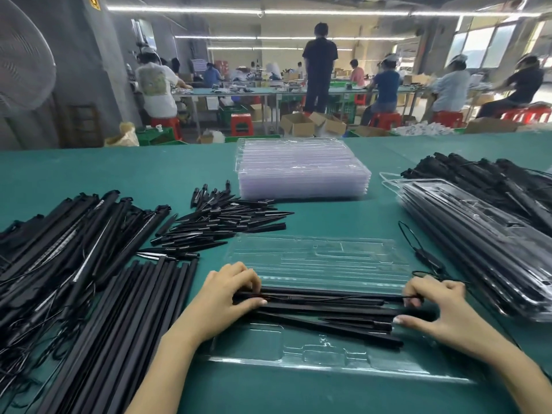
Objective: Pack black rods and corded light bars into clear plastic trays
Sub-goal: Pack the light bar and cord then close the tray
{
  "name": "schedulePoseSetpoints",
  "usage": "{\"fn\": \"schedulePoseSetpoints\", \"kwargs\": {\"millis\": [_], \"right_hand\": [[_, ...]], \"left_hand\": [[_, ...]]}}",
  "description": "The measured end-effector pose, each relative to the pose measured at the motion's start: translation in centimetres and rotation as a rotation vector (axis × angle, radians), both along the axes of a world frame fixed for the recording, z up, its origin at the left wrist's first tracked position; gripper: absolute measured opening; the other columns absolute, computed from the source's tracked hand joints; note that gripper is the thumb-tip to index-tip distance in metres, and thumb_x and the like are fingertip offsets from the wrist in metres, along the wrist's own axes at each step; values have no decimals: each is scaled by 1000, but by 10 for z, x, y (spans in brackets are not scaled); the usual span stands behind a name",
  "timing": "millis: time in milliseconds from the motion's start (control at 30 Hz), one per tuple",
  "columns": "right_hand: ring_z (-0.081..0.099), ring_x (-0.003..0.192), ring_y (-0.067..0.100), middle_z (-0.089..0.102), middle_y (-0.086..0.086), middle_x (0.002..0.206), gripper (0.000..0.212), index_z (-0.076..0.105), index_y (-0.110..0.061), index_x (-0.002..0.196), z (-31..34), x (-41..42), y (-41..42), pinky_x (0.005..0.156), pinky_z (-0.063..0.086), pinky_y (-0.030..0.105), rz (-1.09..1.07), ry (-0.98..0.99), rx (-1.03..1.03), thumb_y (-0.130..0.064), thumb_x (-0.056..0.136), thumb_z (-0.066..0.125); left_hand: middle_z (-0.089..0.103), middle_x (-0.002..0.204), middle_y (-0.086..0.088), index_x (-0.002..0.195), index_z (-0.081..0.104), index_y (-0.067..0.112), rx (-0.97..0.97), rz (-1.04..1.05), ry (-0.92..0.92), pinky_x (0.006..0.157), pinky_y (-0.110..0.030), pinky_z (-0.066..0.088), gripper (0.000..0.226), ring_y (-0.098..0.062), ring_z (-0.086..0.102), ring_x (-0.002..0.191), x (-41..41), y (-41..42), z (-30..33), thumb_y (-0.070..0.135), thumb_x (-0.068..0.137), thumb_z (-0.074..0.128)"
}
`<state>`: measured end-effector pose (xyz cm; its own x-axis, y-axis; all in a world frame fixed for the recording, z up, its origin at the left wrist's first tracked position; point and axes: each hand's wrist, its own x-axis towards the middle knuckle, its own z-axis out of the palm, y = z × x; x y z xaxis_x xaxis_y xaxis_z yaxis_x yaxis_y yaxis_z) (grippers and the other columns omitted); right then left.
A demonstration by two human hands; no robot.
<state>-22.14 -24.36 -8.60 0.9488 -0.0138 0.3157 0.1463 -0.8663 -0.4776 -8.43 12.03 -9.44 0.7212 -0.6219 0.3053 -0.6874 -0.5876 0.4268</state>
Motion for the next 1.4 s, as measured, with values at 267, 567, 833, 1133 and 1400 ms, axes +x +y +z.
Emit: {"fn": "schedulePoseSetpoints", "kwargs": {"millis": [267, 567, 833, 1133, 1400], "right_hand": [[53, 79, 10, 54, -10, 84, 60, 56, -25, 86, 1, 6, 2, 79, 41, 26, 103, 19, 30, -76, 58, 70], [54, 101, 3, 58, -23, 108, 51, 55, -48, 107, 8, 3, 11, 86, 41, 17, 168, 27, 44, -69, 63, 71], [51, 110, -1, 54, -24, 114, 62, 58, -48, 111, 4, 5, 7, 90, 37, 11, 181, 93, 37, -77, 57, 70], [51, 110, 0, 53, -24, 113, 59, 59, -50, 109, 0, 10, 11, 91, 36, 10, 212, 72, 59, -76, 58, 70], [52, 104, 7, 56, -20, 103, 42, 67, -44, 98, 1, 37, 36, 94, 37, 23, 299, 15, 32, -70, 65, 70]], "left_hand": [[48, 97, 27, 106, 57, 55, 17, -22, 119, 92, -19, 29, 51, 11, 39, 102, -4, -1, 5, 81, 62, 51], [49, 95, 22, 95, 59, 57, -5, 106, 131, 90, -24, 24, 29, 8, 40, 101, -5, 2, 11, 72, 72, 49], [61, 103, -4, 105, 62, 15, -460, 759, 287, 78, -32, 38, 21, -21, 55, 97, 5, 20, 19, 23, 99, 43], [46, 121, 6, 122, 47, 32, 33, 640, 382, 98, -37, 29, 68, -15, 48, 115, -3, 16, 17, 69, 69, 66], [28, 137, 0, 143, 23, 32, 364, 675, 30, 104, -42, 25, 69, -21, 28, 128, -2, 6, 32, 47, 87, 60]]}}
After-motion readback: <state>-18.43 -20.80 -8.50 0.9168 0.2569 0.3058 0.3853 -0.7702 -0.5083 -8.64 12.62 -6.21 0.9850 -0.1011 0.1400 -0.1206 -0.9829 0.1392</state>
